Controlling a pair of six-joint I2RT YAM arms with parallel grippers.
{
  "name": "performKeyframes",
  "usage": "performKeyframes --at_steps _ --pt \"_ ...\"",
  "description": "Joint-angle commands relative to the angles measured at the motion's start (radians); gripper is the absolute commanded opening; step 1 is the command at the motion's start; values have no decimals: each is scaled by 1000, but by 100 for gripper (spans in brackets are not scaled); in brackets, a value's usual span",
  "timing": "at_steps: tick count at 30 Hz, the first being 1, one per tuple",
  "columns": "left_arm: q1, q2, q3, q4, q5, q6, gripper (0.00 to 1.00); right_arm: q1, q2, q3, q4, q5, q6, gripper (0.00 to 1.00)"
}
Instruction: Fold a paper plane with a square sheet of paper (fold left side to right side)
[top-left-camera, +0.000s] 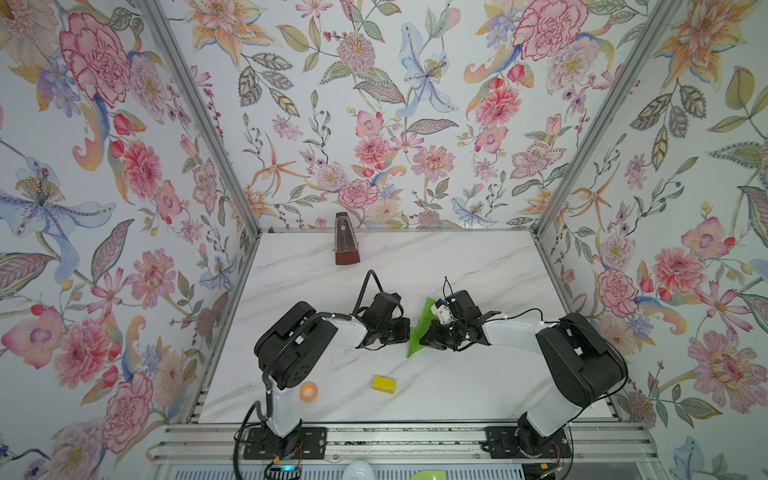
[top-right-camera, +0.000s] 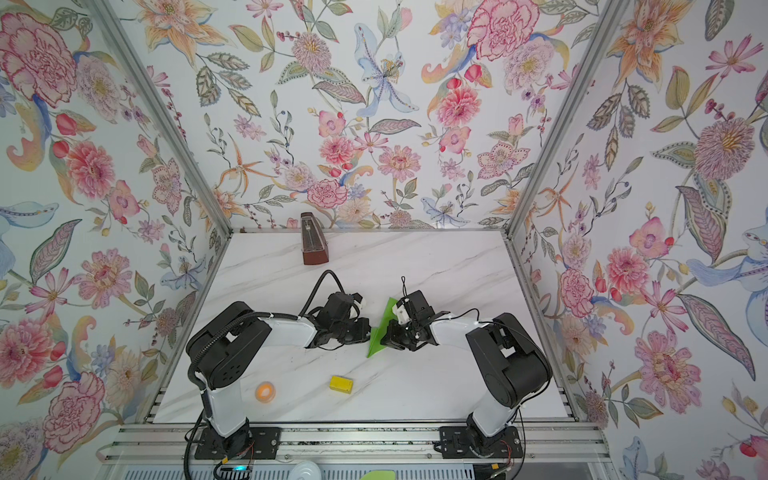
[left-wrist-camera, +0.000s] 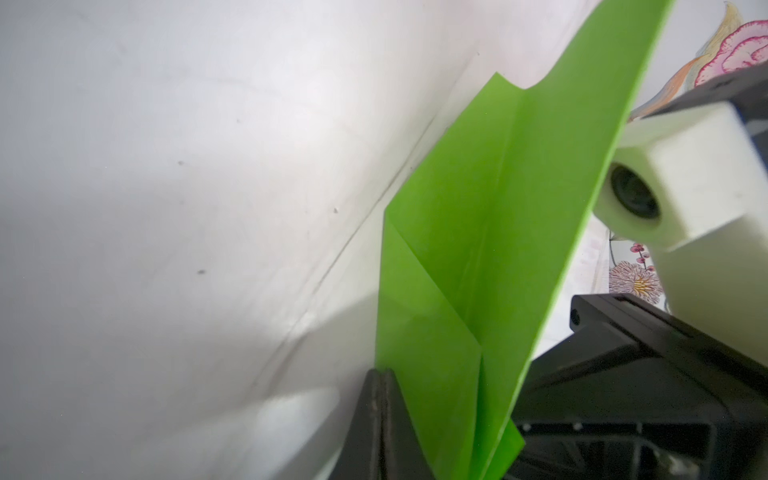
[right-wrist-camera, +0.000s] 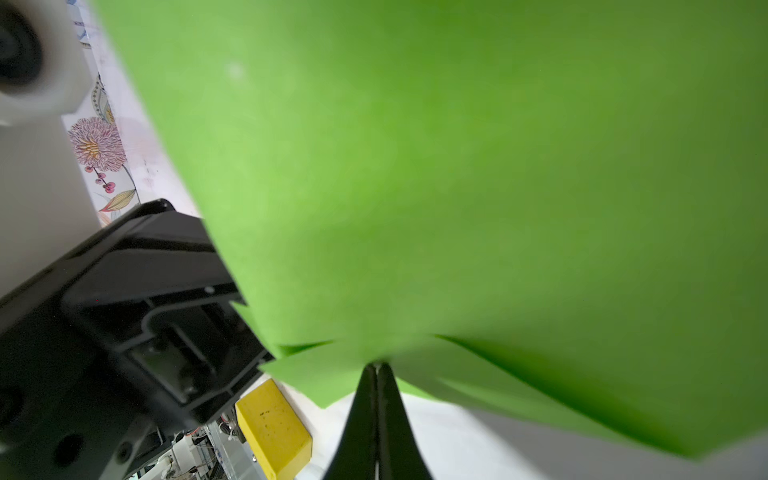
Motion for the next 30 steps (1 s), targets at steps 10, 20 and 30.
performKeyframes --at_steps 10,20,30 --pt "34 -207 -31 -123 -27 70 32 4 -70 -34 -115 122 10 10" --pt "-22 -158 189 -436 -141 282 53 4 -120 -33 -104 105 25 10" --pt "-33 -95 281 -601 -237 305 61 -8 -151 -36 -85 91 41 10"
